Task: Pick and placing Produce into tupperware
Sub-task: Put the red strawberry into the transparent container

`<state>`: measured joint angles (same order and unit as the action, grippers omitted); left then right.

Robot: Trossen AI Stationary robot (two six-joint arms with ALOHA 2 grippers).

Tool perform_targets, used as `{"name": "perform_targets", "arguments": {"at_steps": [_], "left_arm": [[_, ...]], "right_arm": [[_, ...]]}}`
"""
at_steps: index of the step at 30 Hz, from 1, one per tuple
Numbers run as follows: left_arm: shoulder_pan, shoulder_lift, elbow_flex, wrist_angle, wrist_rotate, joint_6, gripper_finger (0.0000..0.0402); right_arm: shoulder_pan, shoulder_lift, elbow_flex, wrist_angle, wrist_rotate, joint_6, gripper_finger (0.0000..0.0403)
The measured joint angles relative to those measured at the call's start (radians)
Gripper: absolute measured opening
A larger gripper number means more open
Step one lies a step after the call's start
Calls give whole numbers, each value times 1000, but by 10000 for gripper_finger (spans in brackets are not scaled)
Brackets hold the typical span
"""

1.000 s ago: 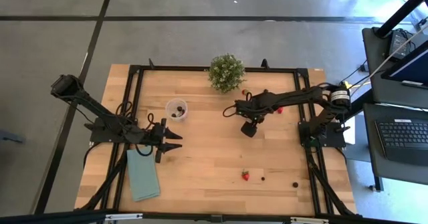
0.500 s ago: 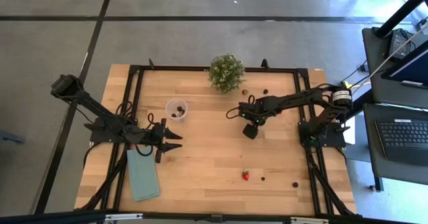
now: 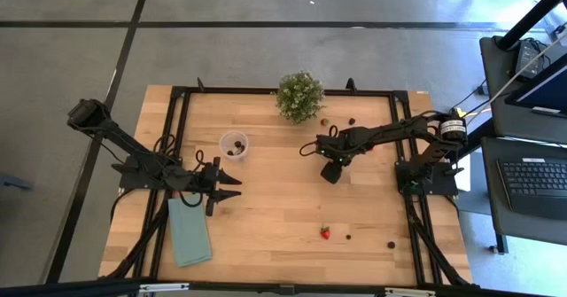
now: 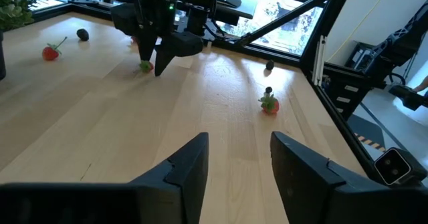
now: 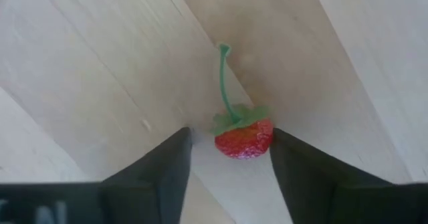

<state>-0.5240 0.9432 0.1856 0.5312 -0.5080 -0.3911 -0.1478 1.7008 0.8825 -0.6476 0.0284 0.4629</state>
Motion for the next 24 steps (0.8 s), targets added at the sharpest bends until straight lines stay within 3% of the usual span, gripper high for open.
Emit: {"name": "perform_targets", "arguments": {"at_steps": [11,24], "left_arm": [[0,0,0,-20,0,-1,151],[0,-1,0,22,2,-1,150]], "right_arm": [[0,0,0,-2,0,3,119],[1,0,48,-14,-13,25,113]]}}
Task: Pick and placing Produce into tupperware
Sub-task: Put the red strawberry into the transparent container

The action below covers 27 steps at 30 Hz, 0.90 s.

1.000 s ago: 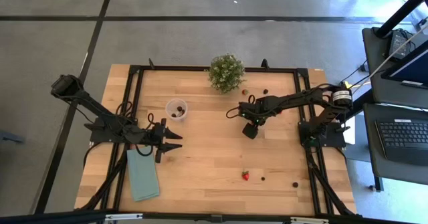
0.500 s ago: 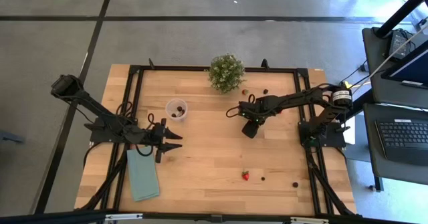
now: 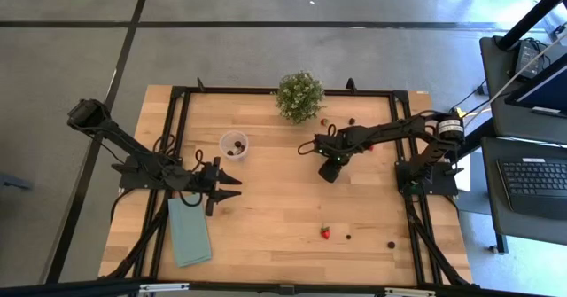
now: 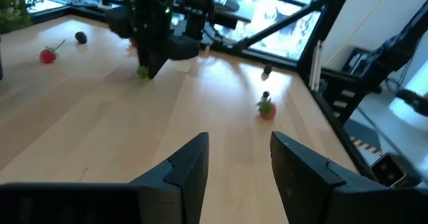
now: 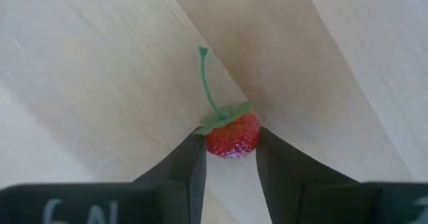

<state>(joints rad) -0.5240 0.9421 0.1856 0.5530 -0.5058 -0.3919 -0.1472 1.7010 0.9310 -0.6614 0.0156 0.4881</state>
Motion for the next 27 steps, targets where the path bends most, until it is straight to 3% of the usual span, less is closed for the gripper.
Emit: {"name": "perform_targets", "arguments": {"at_steps": [6,13,21,27], "left_arm": [[0,-2,0,166,57,16,145],[0,-78,0,442,287,191,154],[0,-181,0,450,373,277,152],[0,-205,0,430,504,266,145]], "right_arm": [[10,-22,154,17,-55,-3,114],[48,-22,408,166,-58,-63,116],[55,7,632,384,-54,-131,114],[39,165,798,382,-58,-181,113]]}}
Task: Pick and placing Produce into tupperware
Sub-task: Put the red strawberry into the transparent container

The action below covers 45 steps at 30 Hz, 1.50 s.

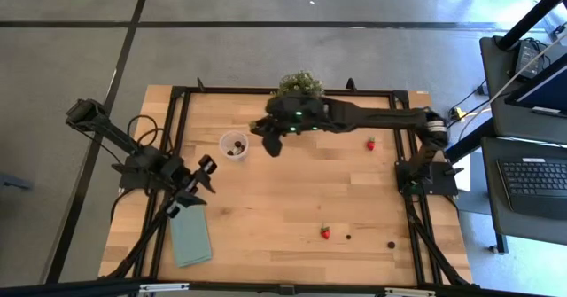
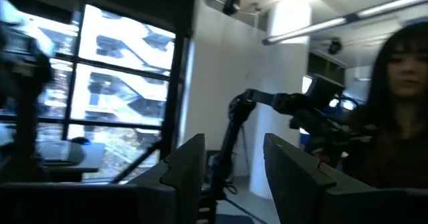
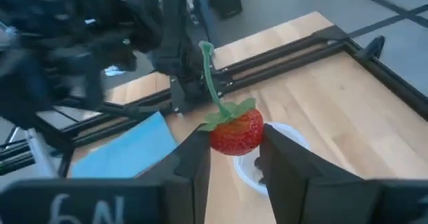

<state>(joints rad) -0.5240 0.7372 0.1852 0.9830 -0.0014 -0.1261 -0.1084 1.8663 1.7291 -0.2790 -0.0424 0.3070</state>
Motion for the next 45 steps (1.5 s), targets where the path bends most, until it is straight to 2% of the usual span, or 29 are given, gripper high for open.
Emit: {"name": "perform_targets", "arguments": {"at_steps": [3,6,11,14,22,30,34,39,45], "left_arm": [[-1,0,0,-40,68,-1,146],[-2,0,0,-125,81,-28,151],[-2,0,0,-291,-28,-131,157],[-1,0,0,-361,-98,-134,159],[-1,-19,0,-377,-111,-133,148],[-1,-27,0,-396,-111,-125,150],[-1,-27,0,-430,-173,-102,155],[-1,-27,0,-431,-269,-68,156],[-1,-32,0,-431,-280,-54,147]], "right_arm": [[-7,117,98,-4,-45,-23,112],[-16,235,204,-50,-76,-34,111],[-36,383,358,-221,-83,-78,106],[-47,442,411,-280,-79,-80,101],[-60,519,454,-286,-83,-82,50],[-60,495,456,-301,-82,-130,27],[-60,416,456,-473,-76,-180,27],[-62,308,455,-653,19,-189,27],[-48,122,439,-751,141,-202,27]]}}
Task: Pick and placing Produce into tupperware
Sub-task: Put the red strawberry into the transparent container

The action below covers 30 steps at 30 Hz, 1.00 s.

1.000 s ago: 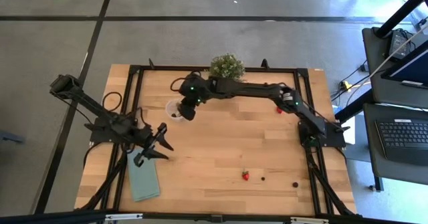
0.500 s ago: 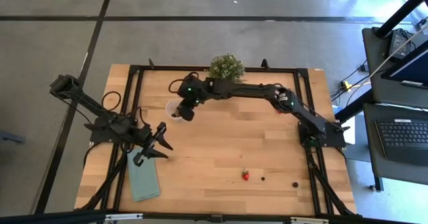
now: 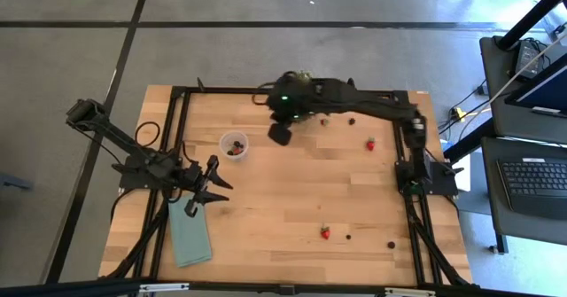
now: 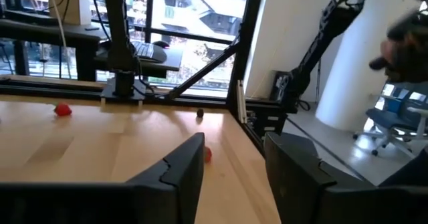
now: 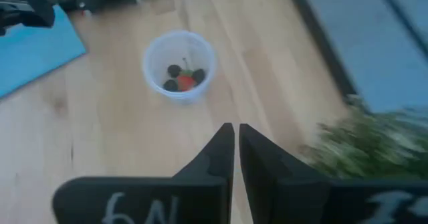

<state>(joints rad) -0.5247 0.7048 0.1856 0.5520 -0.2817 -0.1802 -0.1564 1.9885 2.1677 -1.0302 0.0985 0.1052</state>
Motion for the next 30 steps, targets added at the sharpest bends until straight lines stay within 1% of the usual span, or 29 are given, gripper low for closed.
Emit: {"name": "perform_targets", "arguments": {"at_steps": [2,4,8,11,14,19,22,25,28,30], "left_arm": [[0,-1,0,-3,-1,0,145],[0,-1,0,-3,-10,1,145],[1,-1,0,-3,-66,23,151],[1,-1,0,-3,-118,34,155],[1,-1,0,-3,-172,34,157],[1,0,0,-4,-261,33,150],[1,0,0,-5,-360,24,147],[1,0,0,-14,-528,0,145],[6,-22,0,-52,-684,31,145],[27,-61,0,-99,-724,42,145]], "right_arm": [[16,-82,-55,-17,56,21,27],[33,-189,-150,-6,120,53,27],[86,-412,-417,39,226,164,27],[149,-576,-629,129,233,235,27],[223,-719,-813,203,228,316,27],[294,-892,-1050,248,230,572,27],[301,-961,-1167,248,229,669,27],[296,-1011,-1263,251,233,722,27],[296,-1035,-1337,259,231,757,27],[297,-1044,-1369,267,231,778,27]]}}
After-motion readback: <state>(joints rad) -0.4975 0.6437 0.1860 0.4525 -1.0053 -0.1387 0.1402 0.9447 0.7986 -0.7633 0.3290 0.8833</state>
